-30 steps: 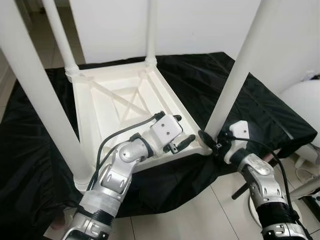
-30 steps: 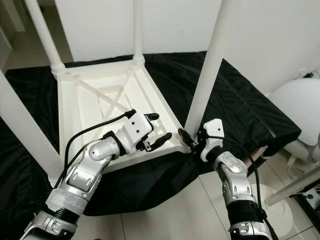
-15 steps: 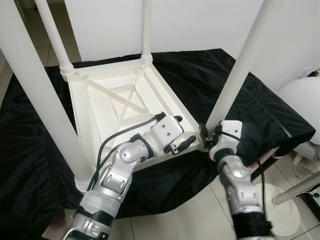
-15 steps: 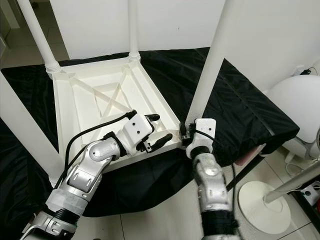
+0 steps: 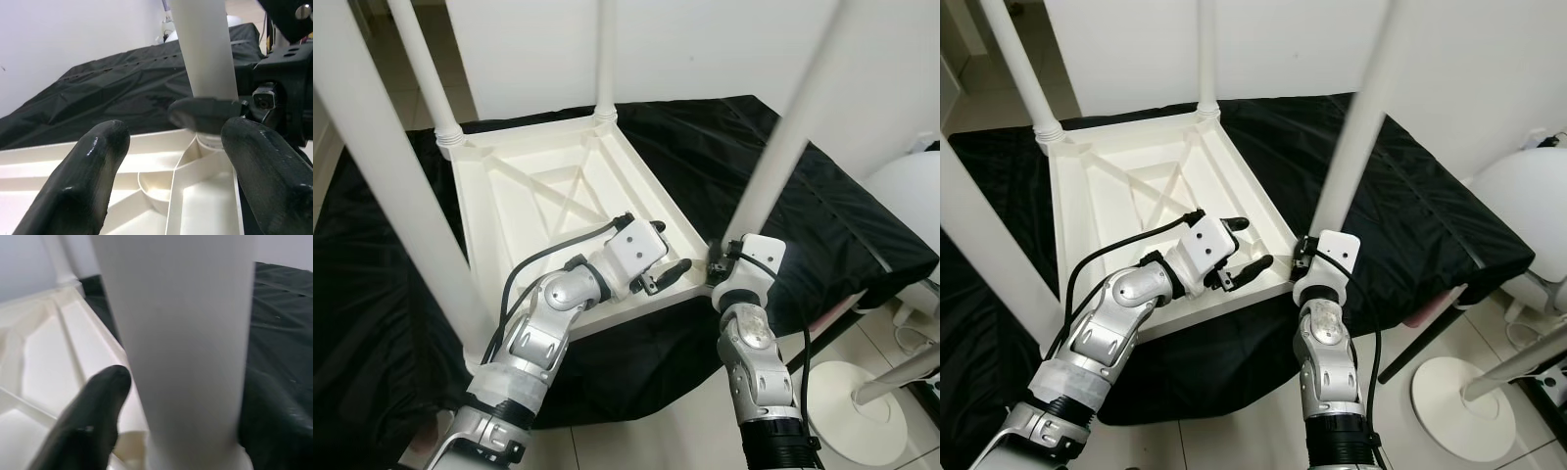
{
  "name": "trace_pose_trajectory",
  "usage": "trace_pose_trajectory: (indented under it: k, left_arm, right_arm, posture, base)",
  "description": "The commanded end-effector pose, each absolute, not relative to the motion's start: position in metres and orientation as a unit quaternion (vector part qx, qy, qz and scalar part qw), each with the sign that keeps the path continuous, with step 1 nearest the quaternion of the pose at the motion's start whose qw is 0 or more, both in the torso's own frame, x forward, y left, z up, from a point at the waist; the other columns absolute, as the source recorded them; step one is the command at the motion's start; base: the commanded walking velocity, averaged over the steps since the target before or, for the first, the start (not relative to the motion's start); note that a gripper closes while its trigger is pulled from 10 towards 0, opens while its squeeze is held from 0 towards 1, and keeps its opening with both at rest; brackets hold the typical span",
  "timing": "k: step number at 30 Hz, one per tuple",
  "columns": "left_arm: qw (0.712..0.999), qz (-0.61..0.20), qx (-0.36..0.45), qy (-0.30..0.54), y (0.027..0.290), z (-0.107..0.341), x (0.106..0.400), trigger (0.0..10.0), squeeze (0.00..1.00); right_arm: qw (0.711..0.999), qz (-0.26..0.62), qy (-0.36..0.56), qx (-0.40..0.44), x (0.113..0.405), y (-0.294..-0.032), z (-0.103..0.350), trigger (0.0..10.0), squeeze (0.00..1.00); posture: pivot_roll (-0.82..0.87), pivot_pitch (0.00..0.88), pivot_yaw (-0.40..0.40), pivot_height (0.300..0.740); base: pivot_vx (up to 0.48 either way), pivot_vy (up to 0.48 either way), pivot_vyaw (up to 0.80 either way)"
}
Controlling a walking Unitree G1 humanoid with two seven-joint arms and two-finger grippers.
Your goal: Building children table
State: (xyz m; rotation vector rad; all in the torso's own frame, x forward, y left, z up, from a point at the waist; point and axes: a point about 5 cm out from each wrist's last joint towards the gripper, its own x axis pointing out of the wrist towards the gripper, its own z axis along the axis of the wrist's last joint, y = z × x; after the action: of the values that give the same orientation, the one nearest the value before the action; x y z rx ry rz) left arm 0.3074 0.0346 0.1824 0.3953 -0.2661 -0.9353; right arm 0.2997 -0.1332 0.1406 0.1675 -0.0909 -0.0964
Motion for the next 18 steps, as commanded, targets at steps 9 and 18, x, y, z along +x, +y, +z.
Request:
trace_pose_trajectory:
  k: [9,18]
  left_arm:
    - [0.880,-0.412,0.191,-0.136,0.036,0.183,0.312,10.0,0.00]
    - [0.874,-0.444,0.169,-0.103,0.039,0.167,0.306,10.0,0.00]
  right_arm:
    - [0.995,-0.011,-0.045,0.090,0.288,-0.138,0.137,10.0,1.00]
    - [0.995,0.091,-0.047,0.019,0.284,-0.164,0.131,10.0,0.00]
  posture:
    - [-0.10,0.000,0.015,0.740]
    - [-0.10,0.000,0.027,0.740]
  base:
    - [0.000,0.000,0.00]
    - [0.000,0.000,0.00]
